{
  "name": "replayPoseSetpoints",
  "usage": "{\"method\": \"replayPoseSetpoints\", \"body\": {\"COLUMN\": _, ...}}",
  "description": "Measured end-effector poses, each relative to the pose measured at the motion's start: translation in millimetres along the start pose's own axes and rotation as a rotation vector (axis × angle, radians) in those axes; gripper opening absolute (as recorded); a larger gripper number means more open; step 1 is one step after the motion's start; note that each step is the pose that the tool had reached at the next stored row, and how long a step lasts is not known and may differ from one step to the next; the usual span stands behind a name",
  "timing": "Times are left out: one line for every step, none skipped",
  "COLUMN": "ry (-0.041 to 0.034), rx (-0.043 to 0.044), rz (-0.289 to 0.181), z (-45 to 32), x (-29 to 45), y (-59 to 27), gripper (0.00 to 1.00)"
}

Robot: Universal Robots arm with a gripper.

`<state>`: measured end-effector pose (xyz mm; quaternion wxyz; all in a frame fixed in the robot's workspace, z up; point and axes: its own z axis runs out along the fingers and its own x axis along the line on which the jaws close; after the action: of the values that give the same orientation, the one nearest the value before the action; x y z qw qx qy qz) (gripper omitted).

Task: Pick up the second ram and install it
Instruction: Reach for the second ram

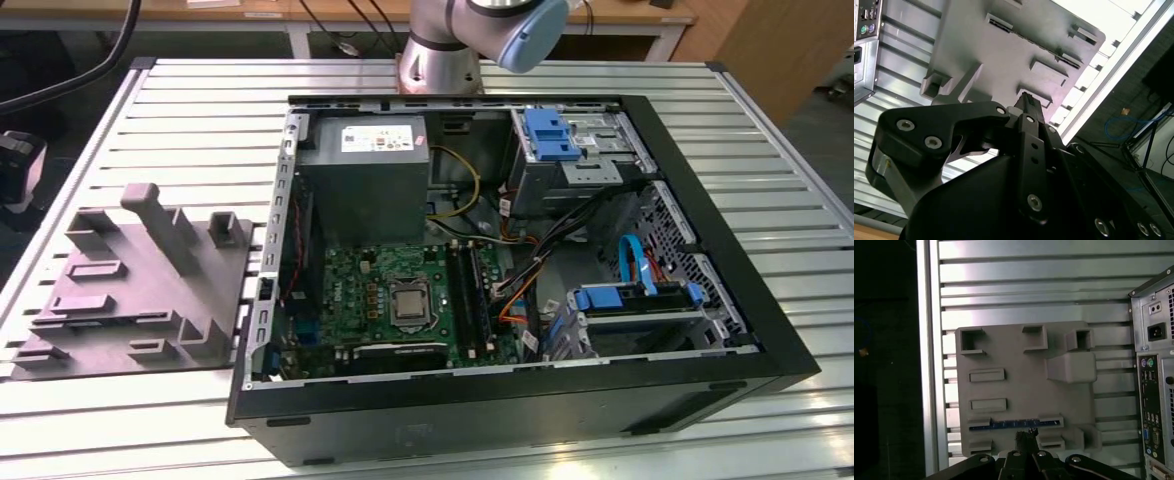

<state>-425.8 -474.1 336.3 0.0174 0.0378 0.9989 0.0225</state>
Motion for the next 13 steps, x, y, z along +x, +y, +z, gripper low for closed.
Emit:
{"method": "replayPoseSetpoints", "body": {"ry": -0.0001, "rx": -0.0001, "rz": 0.0, "z": 0.8, "x": 0.1, "y": -0.8, "gripper": 0.1}}
{"method": "replayPoseSetpoints", "body": {"ry": 0.0, "rx": -0.0001, "rz": 0.0, "z": 1.6, "x": 0.2, "y": -1.5, "gripper": 0.1}}
{"method": "replayPoseSetpoints", "body": {"ry": 0.0, "rx": 0.0, "rz": 0.0, "z": 2.4, "x": 0.3, "y": -2.2, "gripper": 0.1}}
{"method": "replayPoseSetpoints", "body": {"ry": 0.0, "rx": -0.0001, "rz": 0.0, "z": 3.2, "x": 0.3, "y": -2.7, "gripper": 0.1}}
{"method": "replayPoseSetpoints", "body": {"ry": -0.0001, "rx": -0.0001, "rz": 0.0, "z": 3.9, "x": 0.4, "y": -3.0, "gripper": 0.1}}
{"method": "replayPoseSetpoints", "body": {"ry": 0.0001, "rx": 0.0001, "rz": 0.0, "z": 4.3, "x": 0.4, "y": -3.1, "gripper": 0.1}}
{"method": "replayPoseSetpoints", "body": {"ry": 0.0002, "rx": 0.0002, "rz": 0.0, "z": 4.5, "x": 0.4, "y": -3.1, "gripper": 0.1}}
{"method": "replayPoseSetpoints", "body": {"ry": 0.0003, "rx": 0.0003, "rz": 0.0, "z": 4.4, "x": 0.4, "y": -3.1, "gripper": 0.1}}
{"method": "replayPoseSetpoints", "body": {"ry": 0.0001, "rx": 0.0, "rz": 0.0, "z": 4.7, "x": 0.4, "y": -3.2, "gripper": 0.1}}
{"method": "replayPoseSetpoints", "body": {"ry": 0.0001, "rx": 0.0001, "rz": 0.0, "z": 4.7, "x": 0.4, "y": -3.2, "gripper": 0.1}}
{"method": "replayPoseSetpoints", "body": {"ry": 0.0002, "rx": 0.0001, "rz": 0.0, "z": 4.7, "x": 0.4, "y": -3.2, "gripper": 0.1}}
{"method": "replayPoseSetpoints", "body": {"ry": 0.0001, "rx": 0.0001, "rz": 0.0, "z": 4.7, "x": 0.4, "y": -3.2, "gripper": 0.1}}
{"method": "replayPoseSetpoints", "body": {"ry": 0.0001, "rx": 0.0001, "rz": 0.0, "z": 4.7, "x": 0.4, "y": -3.2, "gripper": 0.1}}
